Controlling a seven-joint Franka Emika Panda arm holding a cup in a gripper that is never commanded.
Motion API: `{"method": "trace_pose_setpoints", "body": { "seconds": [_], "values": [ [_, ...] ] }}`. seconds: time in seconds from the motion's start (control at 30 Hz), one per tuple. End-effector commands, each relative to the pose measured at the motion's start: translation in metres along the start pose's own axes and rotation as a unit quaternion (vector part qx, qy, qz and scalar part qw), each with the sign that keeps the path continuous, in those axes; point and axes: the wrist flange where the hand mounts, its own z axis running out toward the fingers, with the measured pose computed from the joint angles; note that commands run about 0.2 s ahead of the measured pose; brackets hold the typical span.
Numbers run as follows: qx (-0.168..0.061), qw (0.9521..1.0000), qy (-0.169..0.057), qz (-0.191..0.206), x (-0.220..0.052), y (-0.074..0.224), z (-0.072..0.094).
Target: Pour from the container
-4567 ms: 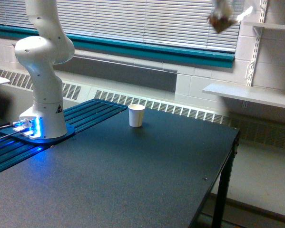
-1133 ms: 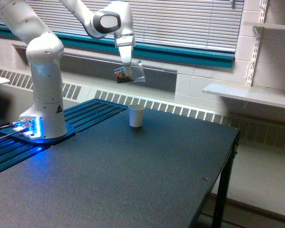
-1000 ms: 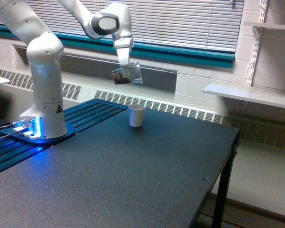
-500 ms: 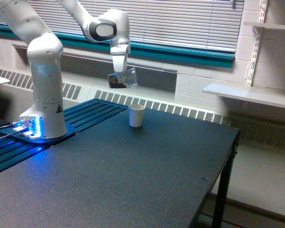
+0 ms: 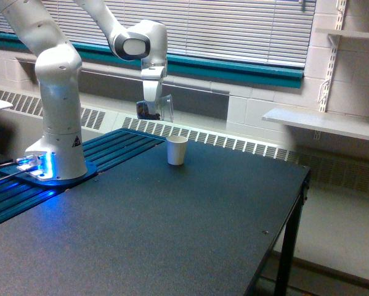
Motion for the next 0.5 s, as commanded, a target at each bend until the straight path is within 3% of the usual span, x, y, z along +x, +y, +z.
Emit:
{"method": "trace_pose_setpoints", "body": {
  "seconds": [0.03, 0.5],
  "values": [
    [-0.014, 0.9999, -0.006, -0.001, 0.009, 0.013, 0.016],
    [-0.024, 0.9992, -0.031, 0.0, 0.023, 0.02, 0.03]
  ]
}}
